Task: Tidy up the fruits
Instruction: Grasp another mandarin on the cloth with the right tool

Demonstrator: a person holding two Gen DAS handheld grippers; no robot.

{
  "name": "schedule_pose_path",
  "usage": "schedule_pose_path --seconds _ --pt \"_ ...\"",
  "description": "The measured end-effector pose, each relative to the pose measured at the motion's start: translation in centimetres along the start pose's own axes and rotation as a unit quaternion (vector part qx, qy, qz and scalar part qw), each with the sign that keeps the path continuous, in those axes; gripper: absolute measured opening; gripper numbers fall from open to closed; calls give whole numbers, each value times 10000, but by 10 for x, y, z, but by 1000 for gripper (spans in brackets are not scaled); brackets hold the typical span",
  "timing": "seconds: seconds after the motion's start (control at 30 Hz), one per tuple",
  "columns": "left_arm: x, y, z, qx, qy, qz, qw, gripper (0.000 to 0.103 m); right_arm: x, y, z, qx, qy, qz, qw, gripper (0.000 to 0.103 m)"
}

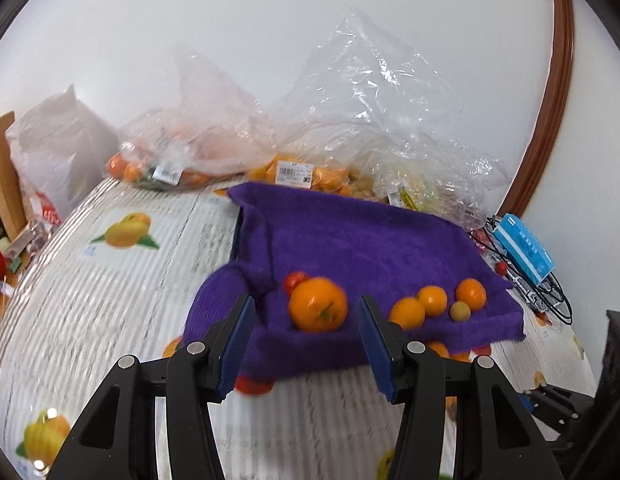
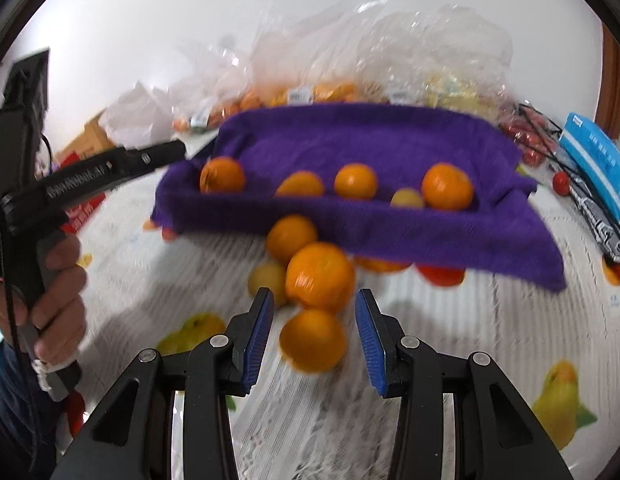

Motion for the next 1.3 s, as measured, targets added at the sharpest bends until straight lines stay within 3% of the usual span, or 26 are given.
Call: schedule_pose_path --seconds 0.13,0.4,0.5,0.7,0.8,1.03,1.13,1.3 --pt "-5 12 -8 -9 -87 65 9999 51 -4 16 8 -176 451 -171 9987 36" --pt "3 31 -4 -333 312 28 9990 51 9 31 -5 -130 516 134 9985 36" --pt "15 40 1 -554 498 198 9970 51 23 37 -16 -58 620 241 9978 36" --pt "48 49 -1 -598 866 735 9917 51 60 32 -32 145 1046 303 9939 36" --pt "70 57 -3 -693 1186 1077 9847 51 68 32 -33 192 977 447 9940 36" --pt "97 64 8 -842 1045 1543 9789 51 74 33 -27 65 728 718 9947 36" --pt "103 72 18 -1106 985 1708 9741 50 76 33 -28 90 657 813 9945 36" --pt "105 78 28 -1386 1029 1702 9702 42 79 34 -28 110 630 893 9939 36"
Point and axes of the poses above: each gripper's, at about its wrist camera, not at the fingertips, and z roughly the way its jaws point, x to its right, y to its underside, the point moved 9 cm from there along z, roughly the way its jaws point, and after that the axes turned 3 degrees about -x, right-handed, at the moved point
